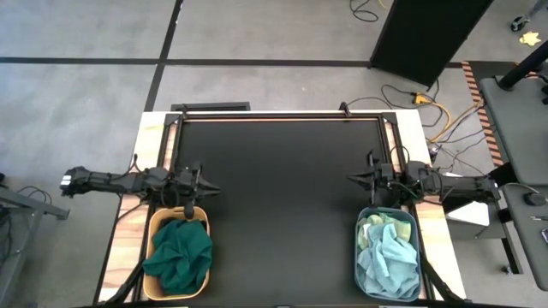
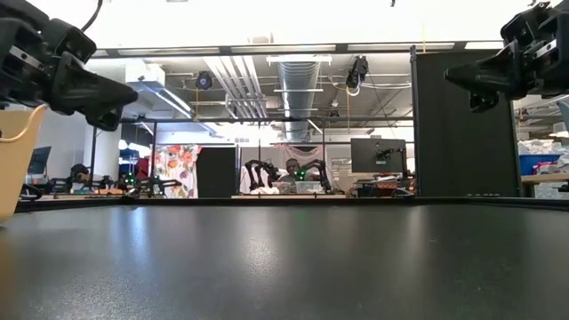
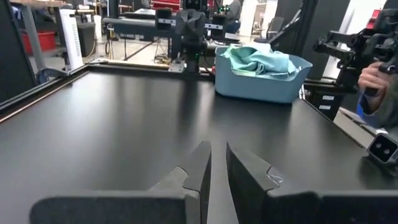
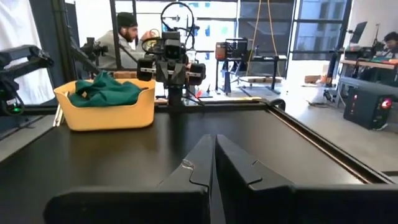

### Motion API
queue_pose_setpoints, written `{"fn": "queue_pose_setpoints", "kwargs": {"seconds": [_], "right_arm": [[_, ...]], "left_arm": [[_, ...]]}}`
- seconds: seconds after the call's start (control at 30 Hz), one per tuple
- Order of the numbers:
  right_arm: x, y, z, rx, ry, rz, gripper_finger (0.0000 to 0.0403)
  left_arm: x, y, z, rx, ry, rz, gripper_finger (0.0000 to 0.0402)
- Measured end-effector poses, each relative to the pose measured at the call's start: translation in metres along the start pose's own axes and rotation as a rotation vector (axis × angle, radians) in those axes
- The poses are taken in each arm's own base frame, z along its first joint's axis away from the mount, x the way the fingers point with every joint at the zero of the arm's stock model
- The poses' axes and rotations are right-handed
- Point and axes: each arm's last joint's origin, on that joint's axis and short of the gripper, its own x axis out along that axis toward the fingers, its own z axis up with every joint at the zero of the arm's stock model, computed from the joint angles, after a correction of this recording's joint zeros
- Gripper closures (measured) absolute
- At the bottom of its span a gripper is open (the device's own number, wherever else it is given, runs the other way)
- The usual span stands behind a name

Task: Sort microfiber towel by color & place in baskets
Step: Return to Home Position

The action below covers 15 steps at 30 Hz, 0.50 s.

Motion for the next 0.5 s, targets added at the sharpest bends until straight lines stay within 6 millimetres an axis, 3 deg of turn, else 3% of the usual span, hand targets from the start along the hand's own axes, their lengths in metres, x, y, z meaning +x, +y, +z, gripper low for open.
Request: {"fn": "queue_pose_setpoints", "kwargs": {"seconds": [0.5], "right_arm": [[0.0021, 0.0003, -0.0058, 0.081, 0.088, 0.005, 0.0390]], "left_arm": [[0.0032, 0.0004, -0.0038, 0.002, 0.049, 0.008, 0.0366]]}}
